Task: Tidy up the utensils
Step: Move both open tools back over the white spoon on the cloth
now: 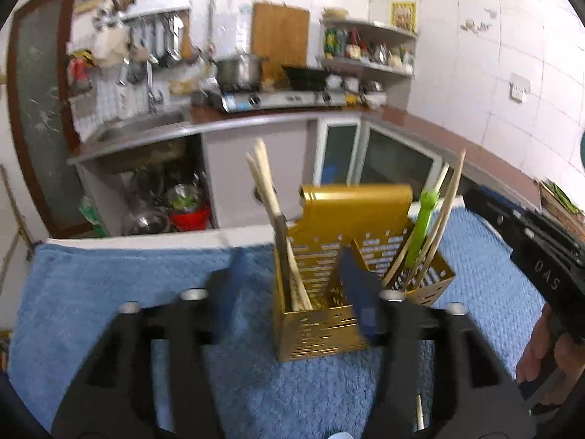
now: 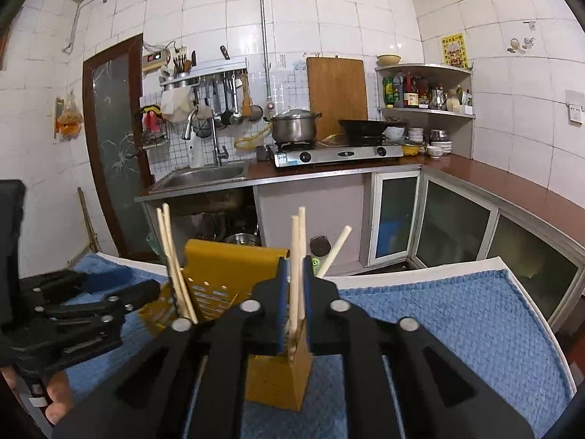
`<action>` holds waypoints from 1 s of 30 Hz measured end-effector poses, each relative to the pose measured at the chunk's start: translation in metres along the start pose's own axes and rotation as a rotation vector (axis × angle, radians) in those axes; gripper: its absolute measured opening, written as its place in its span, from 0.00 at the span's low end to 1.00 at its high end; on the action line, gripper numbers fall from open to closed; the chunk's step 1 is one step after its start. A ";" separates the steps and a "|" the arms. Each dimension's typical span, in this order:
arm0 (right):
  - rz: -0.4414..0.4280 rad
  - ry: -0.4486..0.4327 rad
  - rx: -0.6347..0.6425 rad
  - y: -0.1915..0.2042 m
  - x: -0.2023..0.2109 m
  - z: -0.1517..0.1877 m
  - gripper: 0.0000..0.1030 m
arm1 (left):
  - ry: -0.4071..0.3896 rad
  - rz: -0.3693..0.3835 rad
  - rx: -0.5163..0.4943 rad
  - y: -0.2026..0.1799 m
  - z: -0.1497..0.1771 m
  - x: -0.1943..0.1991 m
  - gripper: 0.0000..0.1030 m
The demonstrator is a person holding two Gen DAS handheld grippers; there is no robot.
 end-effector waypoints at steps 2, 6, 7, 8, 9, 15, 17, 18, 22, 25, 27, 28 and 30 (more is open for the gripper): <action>0.020 0.001 -0.010 -0.007 0.012 0.001 0.55 | 0.009 -0.011 0.014 0.000 0.000 0.013 0.61; 0.088 0.062 0.008 -0.021 0.026 0.019 0.58 | 0.062 -0.075 0.062 0.008 0.013 0.035 0.74; 0.107 0.085 0.008 -0.025 0.028 0.027 0.60 | 0.073 -0.082 0.069 0.010 0.018 0.039 0.81; 0.117 0.112 0.006 -0.029 0.031 0.036 0.62 | 0.081 -0.086 0.081 0.011 0.026 0.043 0.88; 0.123 0.136 0.004 -0.031 0.032 0.044 0.63 | 0.083 -0.086 0.094 0.012 0.034 0.048 0.91; 0.147 0.254 0.007 -0.040 0.036 0.098 0.63 | 0.163 -0.067 0.140 0.014 0.084 0.046 0.93; 0.143 0.287 0.010 -0.040 0.034 0.117 0.63 | 0.190 -0.058 0.149 0.013 0.101 0.041 0.93; 0.144 0.300 0.014 -0.039 0.034 0.126 0.63 | 0.204 -0.058 0.153 0.013 0.108 0.038 0.93; 0.143 0.350 0.020 -0.038 0.031 0.161 0.63 | 0.250 -0.043 0.168 0.010 0.134 0.028 0.93; 0.140 0.381 0.021 -0.037 0.030 0.181 0.63 | 0.283 -0.046 0.162 0.006 0.153 0.023 0.93; 0.144 0.393 0.029 -0.036 0.029 0.192 0.63 | 0.296 -0.044 0.160 0.003 0.161 0.019 0.93; 0.144 0.398 0.031 -0.035 0.028 0.195 0.63 | 0.303 -0.044 0.158 0.000 0.163 0.017 0.92; 0.137 0.415 0.032 -0.032 0.027 0.204 0.63 | 0.316 -0.050 0.145 -0.002 0.169 0.013 0.87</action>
Point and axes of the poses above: each gripper's, at about its wrist camera, not at the fingertips, and x roughly against the way its jaws point, y to its left, z to its underside, the point moved 8 cm from there along -x, roughly the way its jaws point, and after that the axes turned 15 degrees about z, right-handed, at the moved point
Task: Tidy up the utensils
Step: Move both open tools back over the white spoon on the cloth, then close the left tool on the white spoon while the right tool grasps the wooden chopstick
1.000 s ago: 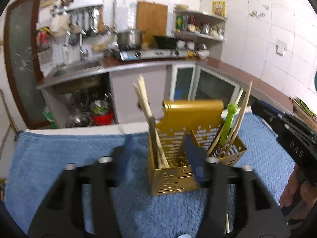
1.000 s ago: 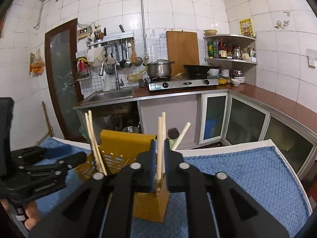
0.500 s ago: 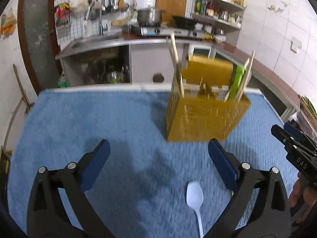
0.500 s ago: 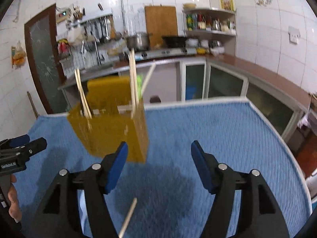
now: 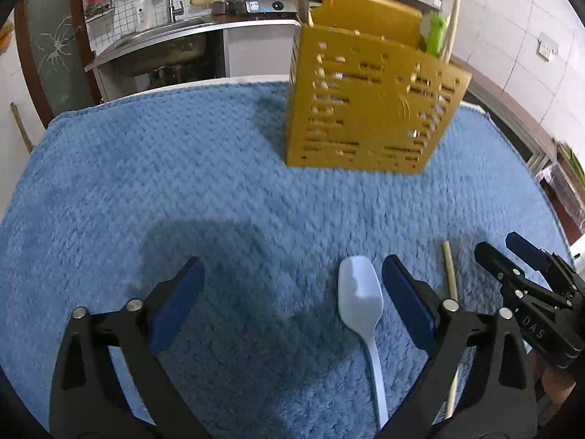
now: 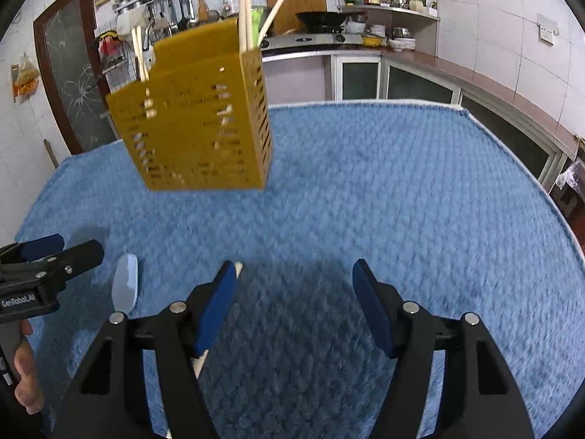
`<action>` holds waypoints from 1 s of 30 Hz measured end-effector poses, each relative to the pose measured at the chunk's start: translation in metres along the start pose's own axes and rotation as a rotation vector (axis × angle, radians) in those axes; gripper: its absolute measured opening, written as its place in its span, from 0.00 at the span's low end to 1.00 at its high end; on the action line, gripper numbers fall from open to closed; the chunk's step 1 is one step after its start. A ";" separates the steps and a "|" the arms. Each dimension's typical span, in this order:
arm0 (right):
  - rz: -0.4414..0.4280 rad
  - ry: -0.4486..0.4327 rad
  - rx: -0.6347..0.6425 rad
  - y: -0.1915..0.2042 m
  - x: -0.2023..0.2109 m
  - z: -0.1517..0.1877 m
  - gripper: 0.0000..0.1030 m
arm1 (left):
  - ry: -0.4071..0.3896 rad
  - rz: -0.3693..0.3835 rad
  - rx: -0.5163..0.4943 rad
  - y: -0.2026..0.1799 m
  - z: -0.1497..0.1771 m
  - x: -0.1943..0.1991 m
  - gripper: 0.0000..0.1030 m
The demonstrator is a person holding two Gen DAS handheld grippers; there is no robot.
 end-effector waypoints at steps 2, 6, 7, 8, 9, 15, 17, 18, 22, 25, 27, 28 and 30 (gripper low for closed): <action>-0.007 0.009 0.005 0.004 -0.001 0.005 0.62 | 0.016 0.001 -0.009 -0.002 0.005 -0.005 0.71; -0.029 0.031 0.035 0.016 0.000 0.009 0.49 | 0.035 0.028 -0.033 -0.010 0.010 -0.009 0.52; -0.033 0.033 0.041 0.019 0.000 0.010 0.48 | 0.035 0.034 -0.035 -0.012 0.009 -0.010 0.51; -0.038 0.034 0.044 0.021 0.001 0.010 0.47 | 0.035 0.044 -0.037 -0.014 0.009 -0.009 0.48; -0.046 0.038 0.049 0.025 0.002 0.011 0.45 | 0.035 0.052 -0.038 -0.015 0.009 -0.009 0.46; -0.021 0.057 0.073 0.038 -0.002 0.017 0.37 | 0.052 0.077 -0.034 -0.020 0.013 -0.015 0.32; -0.019 0.052 0.091 0.042 0.000 0.018 0.29 | 0.071 0.086 -0.039 -0.024 0.017 -0.019 0.25; -0.025 0.052 0.093 0.041 0.001 0.019 0.23 | 0.080 0.089 -0.043 -0.025 0.019 -0.021 0.23; -0.057 0.068 0.087 0.038 0.003 0.019 0.14 | 0.088 0.094 -0.046 -0.027 0.020 -0.024 0.21; -0.090 0.106 0.067 0.039 -0.002 0.019 0.14 | 0.102 0.108 -0.036 -0.027 0.019 -0.031 0.19; -0.097 0.121 0.054 0.039 -0.004 0.018 0.15 | 0.109 0.116 -0.031 -0.027 0.017 -0.035 0.18; -0.098 0.125 0.049 0.039 -0.005 0.017 0.15 | 0.110 0.115 -0.035 -0.028 0.016 -0.037 0.17; -0.092 0.126 0.053 0.040 -0.006 0.017 0.15 | 0.112 0.117 -0.040 -0.030 0.014 -0.040 0.16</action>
Point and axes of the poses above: each gripper's, at about its wrist camera, not at the fingertips, and x roughly against the way its jaws point, y to its left, z to its underside, the point moved 8 cm from there along -x, roughly the way its jaws point, and after that the axes turned 15 degrees about z, right-handed, at the moved point
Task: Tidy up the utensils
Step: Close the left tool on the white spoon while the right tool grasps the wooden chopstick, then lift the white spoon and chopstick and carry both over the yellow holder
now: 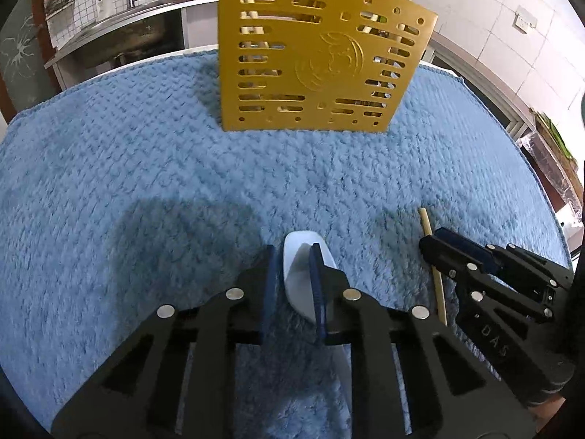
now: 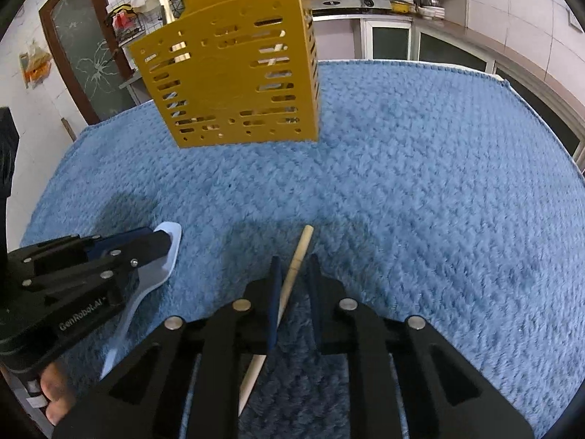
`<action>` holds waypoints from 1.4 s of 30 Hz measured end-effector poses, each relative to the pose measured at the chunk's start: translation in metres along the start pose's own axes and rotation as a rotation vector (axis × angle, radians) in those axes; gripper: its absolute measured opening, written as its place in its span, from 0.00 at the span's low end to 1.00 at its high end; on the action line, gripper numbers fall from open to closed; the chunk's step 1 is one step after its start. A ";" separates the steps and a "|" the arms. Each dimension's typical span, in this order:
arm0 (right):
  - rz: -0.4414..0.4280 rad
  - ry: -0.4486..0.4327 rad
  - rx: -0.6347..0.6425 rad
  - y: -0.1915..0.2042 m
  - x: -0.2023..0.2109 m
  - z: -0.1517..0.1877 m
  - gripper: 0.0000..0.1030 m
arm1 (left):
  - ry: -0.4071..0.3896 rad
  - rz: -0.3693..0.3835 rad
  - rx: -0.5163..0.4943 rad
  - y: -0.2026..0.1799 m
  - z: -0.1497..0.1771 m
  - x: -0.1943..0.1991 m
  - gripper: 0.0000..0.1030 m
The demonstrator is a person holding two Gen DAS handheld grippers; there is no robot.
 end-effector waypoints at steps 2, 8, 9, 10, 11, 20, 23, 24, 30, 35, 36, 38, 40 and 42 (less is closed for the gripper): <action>0.000 -0.001 -0.003 0.001 0.000 0.000 0.15 | -0.001 0.002 -0.007 -0.001 -0.002 -0.002 0.16; -0.024 -0.012 -0.017 -0.001 0.000 0.000 0.15 | -0.010 0.000 -0.034 -0.004 -0.002 0.002 0.05; -0.025 -0.013 -0.017 -0.001 0.000 0.000 0.15 | -0.014 0.008 -0.035 -0.004 -0.002 0.003 0.05; -0.027 -0.015 -0.017 -0.002 0.000 0.000 0.15 | -0.016 0.015 -0.039 -0.004 -0.002 0.006 0.04; -0.030 -0.016 -0.018 -0.002 0.000 0.000 0.15 | -0.019 0.016 -0.042 -0.005 -0.003 0.008 0.03; -0.033 -0.005 -0.019 -0.002 -0.001 -0.002 0.15 | -0.049 -0.030 -0.069 0.006 -0.005 0.037 0.01; 0.002 0.015 0.007 0.002 -0.002 -0.004 0.15 | -0.056 -0.049 -0.052 0.016 -0.008 0.043 0.01; 0.022 0.033 0.016 0.004 -0.003 -0.006 0.15 | -0.055 -0.048 -0.047 0.018 -0.008 0.042 0.01; 0.092 0.095 0.049 0.009 -0.007 -0.016 0.10 | -0.041 -0.075 -0.055 0.022 -0.006 0.037 0.01; 0.035 0.102 -0.005 -0.001 -0.004 -0.017 0.06 | -0.060 -0.076 -0.054 0.024 -0.007 0.043 0.01; 0.025 0.091 -0.016 -0.004 0.000 -0.018 0.06 | -0.065 -0.075 -0.055 0.024 -0.007 0.046 0.01; 0.002 0.078 -0.030 -0.008 0.005 -0.020 0.06 | -0.078 -0.075 -0.052 0.024 -0.009 0.050 0.01; -0.021 0.059 -0.045 -0.012 0.012 -0.021 0.06 | -0.086 -0.067 -0.043 0.024 -0.010 0.054 0.01; -0.033 0.018 -0.059 -0.017 0.023 -0.026 0.06 | -0.105 -0.061 -0.039 0.023 -0.012 0.062 0.01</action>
Point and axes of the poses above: each gripper's, at about its wrist camera, not at the fingertips, and x roughly against the way its jaws point, y to its left, z to its underside, the point moved 8 cm from there along -x, roughly the way its jaws point, and after that the axes turned 15 degrees about z, right-handed, at the moved point
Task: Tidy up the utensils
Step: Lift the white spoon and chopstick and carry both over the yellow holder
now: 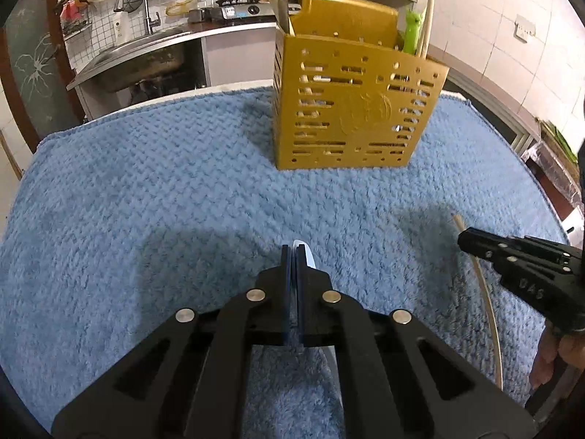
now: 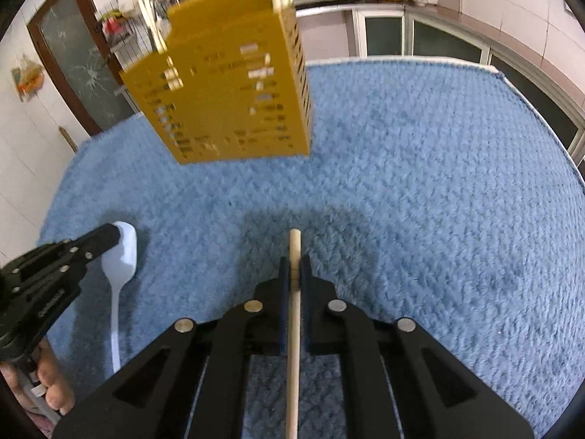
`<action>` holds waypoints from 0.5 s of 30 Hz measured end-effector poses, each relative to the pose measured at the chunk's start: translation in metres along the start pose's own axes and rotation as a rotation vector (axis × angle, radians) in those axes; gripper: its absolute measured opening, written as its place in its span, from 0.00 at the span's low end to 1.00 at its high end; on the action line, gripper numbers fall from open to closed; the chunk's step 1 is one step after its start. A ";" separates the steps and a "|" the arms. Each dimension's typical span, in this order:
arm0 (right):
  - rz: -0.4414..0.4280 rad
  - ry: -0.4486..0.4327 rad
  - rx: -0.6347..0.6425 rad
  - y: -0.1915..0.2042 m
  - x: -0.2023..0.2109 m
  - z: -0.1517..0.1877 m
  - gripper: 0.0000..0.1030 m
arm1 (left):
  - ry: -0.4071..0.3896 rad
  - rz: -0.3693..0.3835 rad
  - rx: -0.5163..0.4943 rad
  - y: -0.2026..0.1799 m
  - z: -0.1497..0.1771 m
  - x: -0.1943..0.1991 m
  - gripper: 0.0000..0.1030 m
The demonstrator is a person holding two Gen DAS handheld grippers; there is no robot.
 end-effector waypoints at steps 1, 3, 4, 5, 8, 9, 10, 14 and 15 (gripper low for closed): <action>-0.011 -0.033 -0.009 -0.004 0.009 -0.004 0.06 | -0.008 0.002 0.000 -0.001 -0.002 0.003 0.01; -0.023 -0.073 -0.027 -0.010 0.021 -0.010 0.06 | -0.035 0.007 -0.009 -0.005 -0.007 0.012 0.01; -0.034 -0.098 -0.040 -0.014 0.028 -0.015 0.06 | -0.046 0.007 -0.012 -0.008 -0.008 0.016 0.01; -0.063 -0.140 -0.052 -0.017 0.038 -0.021 0.06 | -0.065 0.009 -0.015 -0.010 -0.011 0.021 0.01; -0.070 -0.238 -0.059 -0.022 0.060 -0.034 0.06 | -0.109 0.017 -0.023 -0.017 -0.018 0.033 0.01; -0.072 -0.264 -0.061 -0.024 0.066 -0.038 0.06 | -0.119 0.019 -0.027 -0.019 -0.021 0.037 0.01; -0.076 -0.289 -0.067 -0.026 0.072 -0.042 0.06 | -0.125 0.021 -0.029 -0.021 -0.023 0.039 0.01; -0.091 -0.367 -0.074 -0.029 0.088 -0.056 0.06 | -0.176 0.021 -0.052 -0.027 -0.036 0.052 0.01; -0.087 -0.378 -0.071 -0.029 0.090 -0.060 0.06 | -0.182 0.019 -0.050 -0.027 -0.040 0.054 0.01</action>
Point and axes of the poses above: each gripper's, at about its wrist camera, not at the fingertips, and x roughly against the way its jaws point, y to its left, z to its underside, the point moved 8 cm from there along -x, roughly the way its jaws point, and after that the axes turned 15 degrees about z, right-handed, at the moved point
